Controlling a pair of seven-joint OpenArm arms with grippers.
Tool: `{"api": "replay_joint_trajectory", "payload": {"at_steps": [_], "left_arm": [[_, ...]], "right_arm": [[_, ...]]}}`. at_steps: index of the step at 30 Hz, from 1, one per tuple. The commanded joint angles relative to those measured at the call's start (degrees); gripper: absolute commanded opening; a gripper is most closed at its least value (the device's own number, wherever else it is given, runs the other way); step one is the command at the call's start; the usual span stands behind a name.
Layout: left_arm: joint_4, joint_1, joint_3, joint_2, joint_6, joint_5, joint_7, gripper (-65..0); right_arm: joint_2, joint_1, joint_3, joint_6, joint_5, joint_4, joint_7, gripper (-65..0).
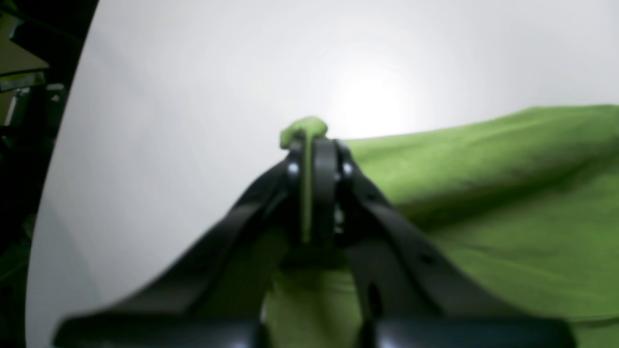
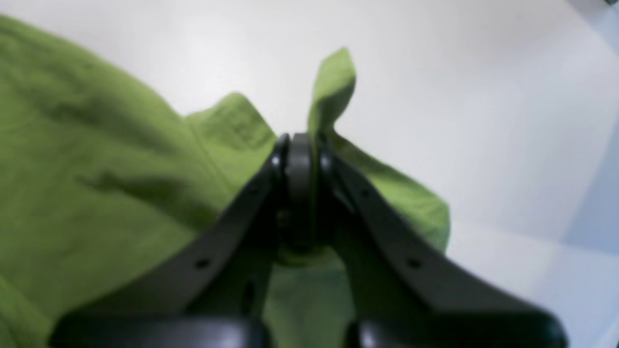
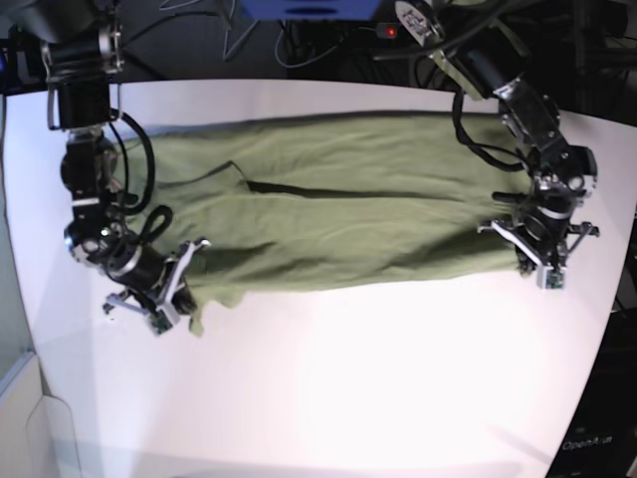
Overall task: Fold the T-shirt properly
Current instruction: 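Fold the hem edge over the shirt with both grippers, rolling it lengthwise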
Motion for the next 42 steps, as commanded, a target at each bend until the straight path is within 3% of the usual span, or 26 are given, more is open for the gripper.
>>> {"api": "replay_joint_trajectory", "payload": {"at_steps": [1,10,17,25,29,42], "left_arm": [[1.2,-0.9,-0.1,-0.2,0.3,-0.9,-1.5,-63.3],[5.5,2.7,0.0,0.8,0.3,-1.1,-1.6,-63.3],[10.1,5.8,0.0,1.2,0.3,-1.1,-1.6,-63.3],[12.2,9.2,-0.3,2.3,0.3,-1.2,-1.9,-63.3],[12.2,11.2,-0.3,2.1,0.3,-4.3,-1.7,-63.3],[12.2,16.8,-0.3,1.8,0.3,-10.9,-2.0,-63.3]], "right_arm": [[0.9,0.2,1.7,-0.2,0.5,2.8,1.6,-64.9],[0.8,-10.6,8.6,-0.2,0.6,14.6,1.9,-64.9],[0.7,-17.9,10.4,-0.2,0.8,21.3,2.1,-64.9],[-1.8,-24.0,14.4,0.0,0.8,25.7,2.2,-64.9],[-2.5,-26.6,14.5,0.0,0.8,27.5,2.3,-64.9],[-7.4,-34.3,18.1,0.0,0.6,27.3,14.8,-65.0]]}}
